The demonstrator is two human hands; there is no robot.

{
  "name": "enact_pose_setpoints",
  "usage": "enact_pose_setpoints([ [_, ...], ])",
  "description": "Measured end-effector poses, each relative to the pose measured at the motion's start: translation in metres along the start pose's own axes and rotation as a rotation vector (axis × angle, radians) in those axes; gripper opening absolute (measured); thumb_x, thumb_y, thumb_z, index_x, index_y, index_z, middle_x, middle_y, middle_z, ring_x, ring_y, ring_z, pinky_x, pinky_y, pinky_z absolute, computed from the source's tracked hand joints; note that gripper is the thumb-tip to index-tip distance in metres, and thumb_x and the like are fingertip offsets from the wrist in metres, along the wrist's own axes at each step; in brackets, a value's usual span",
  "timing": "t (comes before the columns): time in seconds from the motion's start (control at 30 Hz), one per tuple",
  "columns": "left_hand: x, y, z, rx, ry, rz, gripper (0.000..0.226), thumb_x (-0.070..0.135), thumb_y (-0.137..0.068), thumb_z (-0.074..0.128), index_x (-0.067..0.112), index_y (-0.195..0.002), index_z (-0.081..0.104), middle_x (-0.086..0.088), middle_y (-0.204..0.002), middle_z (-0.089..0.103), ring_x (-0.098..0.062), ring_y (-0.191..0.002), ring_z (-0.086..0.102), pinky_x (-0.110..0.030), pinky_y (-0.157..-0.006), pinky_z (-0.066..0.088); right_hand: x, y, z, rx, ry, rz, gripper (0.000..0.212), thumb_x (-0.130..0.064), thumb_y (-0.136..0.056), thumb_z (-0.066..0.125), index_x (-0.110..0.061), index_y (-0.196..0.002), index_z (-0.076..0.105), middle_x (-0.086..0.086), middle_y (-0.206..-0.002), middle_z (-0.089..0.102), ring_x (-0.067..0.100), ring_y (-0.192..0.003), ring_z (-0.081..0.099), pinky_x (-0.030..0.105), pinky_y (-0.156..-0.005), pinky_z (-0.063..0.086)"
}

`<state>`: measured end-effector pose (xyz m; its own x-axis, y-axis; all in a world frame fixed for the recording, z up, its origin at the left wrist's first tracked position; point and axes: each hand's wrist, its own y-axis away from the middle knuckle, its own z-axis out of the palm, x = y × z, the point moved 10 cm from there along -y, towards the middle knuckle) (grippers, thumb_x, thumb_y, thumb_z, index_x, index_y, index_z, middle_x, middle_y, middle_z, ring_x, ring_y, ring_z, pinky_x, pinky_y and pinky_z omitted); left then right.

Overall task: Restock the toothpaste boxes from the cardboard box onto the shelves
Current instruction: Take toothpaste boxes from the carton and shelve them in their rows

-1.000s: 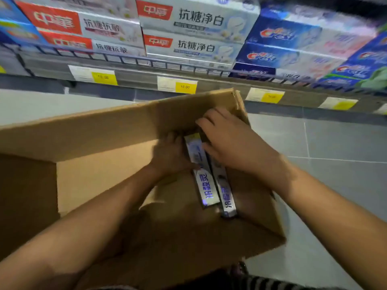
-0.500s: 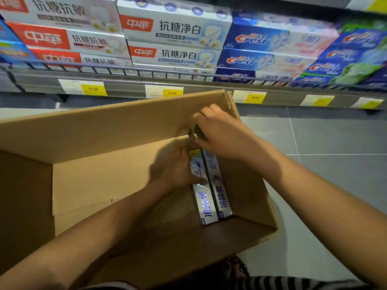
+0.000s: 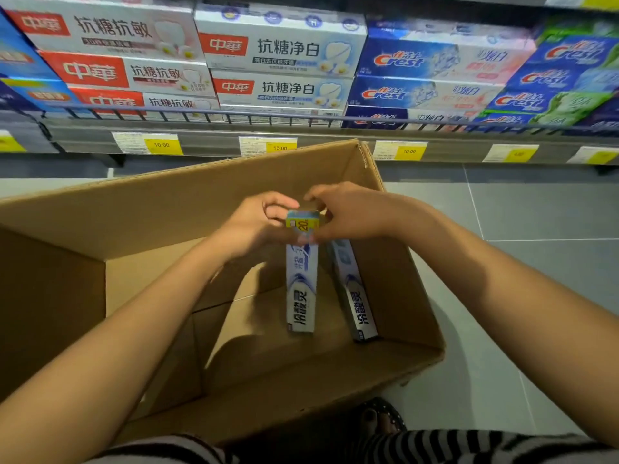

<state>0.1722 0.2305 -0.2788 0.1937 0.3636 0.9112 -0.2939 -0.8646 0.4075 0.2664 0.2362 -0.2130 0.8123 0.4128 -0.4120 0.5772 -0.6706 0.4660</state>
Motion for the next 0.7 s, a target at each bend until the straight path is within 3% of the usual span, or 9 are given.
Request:
enact_pose_setpoints([
  [0.1,0.034,0.009,-0.011,0.005,0.009,0.049,0.059,0.000,-0.052,0.084,0.014,-0.104,0.059,0.000,-0.080,0.075,-0.015,-0.077,0.071,-0.028,-0.069,0.058,-0.009,0.002,-0.007,-0.016,-0.178,-0.048,0.057,-0.032,-0.075,0.076,-0.018,-0.124,0.051,-0.003,-0.114,0.057,0.011,-0.098,0.056,0.027,-0.083,0.049],
  [0.2,0.052,0.018,-0.008,0.002,-0.025,0.079,0.070,0.019,-0.045,0.085,0.017,-0.109,0.057,-0.004,-0.089,0.074,-0.015,-0.082,0.072,-0.025,-0.065,0.057,-0.012,0.012,-0.022,0.057,-0.232,-0.037,0.053,-0.034,-0.071,0.079,-0.024,-0.118,0.055,-0.009,-0.105,0.061,0.004,-0.090,0.057,0.022,-0.075,0.047],
  [0.3,0.051,0.022,-0.007,0.019,0.194,0.090,0.065,0.031,-0.059,0.084,0.015,-0.114,0.054,-0.008,-0.101,0.070,-0.020,-0.095,0.068,-0.031,-0.077,0.057,-0.002,0.032,-0.044,0.181,-0.264,0.006,0.045,-0.031,-0.072,0.079,-0.023,-0.111,0.059,-0.008,-0.100,0.063,0.006,-0.089,0.059,0.026,-0.075,0.049],
  [0.37,0.044,0.022,-0.010,0.101,0.246,0.064,0.048,0.044,-0.078,0.064,0.012,-0.112,0.055,-0.010,-0.104,0.068,-0.023,-0.099,0.064,-0.032,-0.080,0.055,0.013,0.050,-0.063,0.303,-0.363,0.040,0.041,-0.025,-0.071,0.080,-0.019,-0.106,0.061,-0.003,-0.099,0.066,0.012,-0.089,0.064,0.033,-0.079,0.054],
  [0.43,0.026,0.022,-0.004,0.192,0.161,-0.025,0.049,0.054,-0.089,0.042,0.012,-0.107,0.060,-0.009,-0.100,0.068,-0.023,-0.093,0.062,-0.029,-0.073,0.052,0.035,0.071,-0.083,0.448,-0.490,0.083,0.037,-0.022,-0.071,0.081,-0.015,-0.102,0.062,0.000,-0.098,0.069,0.017,-0.089,0.067,0.038,-0.080,0.056],
  [0.53,-0.009,0.022,0.036,0.147,0.052,-0.143,0.055,0.054,-0.097,0.020,0.023,-0.093,0.065,-0.001,-0.088,0.069,-0.012,-0.079,0.062,-0.026,-0.068,0.049,0.063,0.097,-0.097,0.634,-0.724,0.107,0.032,-0.014,-0.073,0.078,-0.009,-0.099,0.062,-0.006,-0.091,0.071,0.005,-0.082,0.068,0.024,-0.070,0.055],
  [0.6,-0.031,0.017,0.052,0.188,0.075,-0.187,0.051,0.050,-0.100,0.019,0.026,-0.085,0.061,-0.001,-0.083,0.067,-0.013,-0.075,0.060,-0.027,-0.073,0.046,0.073,0.110,-0.099,0.740,-0.775,0.110,0.026,-0.007,-0.073,0.077,-0.009,-0.093,0.061,-0.017,-0.072,0.069,-0.004,-0.066,0.062,0.016,-0.065,0.049],
  [0.63,-0.042,0.013,0.056,0.214,0.071,-0.217,0.044,0.046,-0.101,0.023,0.026,-0.088,0.060,-0.008,-0.088,0.068,-0.018,-0.076,0.059,-0.031,-0.075,0.045,0.078,0.116,-0.097,0.783,-0.805,0.114,0.026,-0.005,-0.073,0.077,-0.008,-0.093,0.061,-0.019,-0.066,0.067,-0.005,-0.062,0.060,0.017,-0.065,0.050],
  [0.7,-0.057,0.006,0.072,0.150,-0.026,-0.256,0.030,0.042,-0.100,0.033,0.025,-0.102,0.058,-0.012,-0.095,0.068,-0.021,-0.077,0.060,-0.031,-0.073,0.047,0.088,0.129,-0.094,0.872,-0.919,0.112,0.031,-0.005,-0.072,0.077,-0.007,-0.098,0.062,-0.011,-0.075,0.071,0.004,-0.073,0.066,0.029,-0.073,0.057],
])
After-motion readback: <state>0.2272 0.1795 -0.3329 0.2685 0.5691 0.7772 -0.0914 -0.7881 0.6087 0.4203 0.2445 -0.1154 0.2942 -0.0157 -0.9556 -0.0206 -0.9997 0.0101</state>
